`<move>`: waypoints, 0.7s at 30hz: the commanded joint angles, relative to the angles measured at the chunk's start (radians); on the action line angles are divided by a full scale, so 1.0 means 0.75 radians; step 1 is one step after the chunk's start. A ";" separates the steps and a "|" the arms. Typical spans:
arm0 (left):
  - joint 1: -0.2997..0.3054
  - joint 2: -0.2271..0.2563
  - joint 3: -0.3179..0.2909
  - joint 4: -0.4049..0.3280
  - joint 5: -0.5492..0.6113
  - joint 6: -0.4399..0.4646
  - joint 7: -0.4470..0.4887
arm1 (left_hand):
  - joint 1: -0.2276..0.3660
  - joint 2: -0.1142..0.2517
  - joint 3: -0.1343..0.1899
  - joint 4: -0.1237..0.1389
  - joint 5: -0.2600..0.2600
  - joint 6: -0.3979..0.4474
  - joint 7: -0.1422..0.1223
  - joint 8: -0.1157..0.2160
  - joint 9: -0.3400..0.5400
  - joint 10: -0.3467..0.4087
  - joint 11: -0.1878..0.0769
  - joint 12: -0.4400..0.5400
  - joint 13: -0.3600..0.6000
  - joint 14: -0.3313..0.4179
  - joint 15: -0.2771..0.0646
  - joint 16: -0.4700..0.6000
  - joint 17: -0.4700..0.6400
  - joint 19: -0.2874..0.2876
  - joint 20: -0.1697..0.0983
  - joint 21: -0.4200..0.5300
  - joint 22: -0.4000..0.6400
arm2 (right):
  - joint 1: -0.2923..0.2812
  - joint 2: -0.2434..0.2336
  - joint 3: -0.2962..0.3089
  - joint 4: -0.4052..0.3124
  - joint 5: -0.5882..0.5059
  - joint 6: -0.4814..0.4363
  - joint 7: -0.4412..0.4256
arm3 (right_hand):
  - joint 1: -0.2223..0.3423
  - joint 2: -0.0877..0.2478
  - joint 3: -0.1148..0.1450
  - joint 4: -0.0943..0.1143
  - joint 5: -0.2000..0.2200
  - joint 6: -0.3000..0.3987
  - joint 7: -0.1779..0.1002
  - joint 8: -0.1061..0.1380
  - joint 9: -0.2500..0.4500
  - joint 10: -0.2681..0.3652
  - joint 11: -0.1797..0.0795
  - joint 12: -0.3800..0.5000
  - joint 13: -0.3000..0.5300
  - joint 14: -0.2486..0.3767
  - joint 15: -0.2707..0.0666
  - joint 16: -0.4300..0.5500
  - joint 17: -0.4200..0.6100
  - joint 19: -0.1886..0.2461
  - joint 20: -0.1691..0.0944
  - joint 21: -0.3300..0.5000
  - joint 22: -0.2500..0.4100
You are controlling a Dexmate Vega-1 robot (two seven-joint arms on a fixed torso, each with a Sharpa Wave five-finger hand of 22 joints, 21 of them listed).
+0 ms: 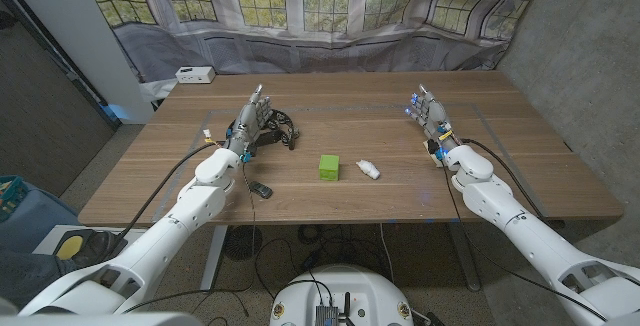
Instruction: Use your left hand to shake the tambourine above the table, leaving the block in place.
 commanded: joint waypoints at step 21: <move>0.062 0.061 -0.028 -0.136 0.163 -0.057 0.192 | 0.117 0.058 0.074 -0.048 -0.009 0.146 0.017 0.032 0.005 0.144 -0.005 0.042 0.008 0.146 0.003 0.028 0.005 0.120 0.050 0.033 0.006 | -0.038 -0.010 -0.008 -0.062 -0.075 0.065 -0.062 | 0.022 0.006 0.013 -0.003 0.007 0.016 -0.002 0.003 0.003 0.009 0.006 0.010 0.008 0.015 0.005 0.011 0.004 0.024 -0.009 0.009 0.004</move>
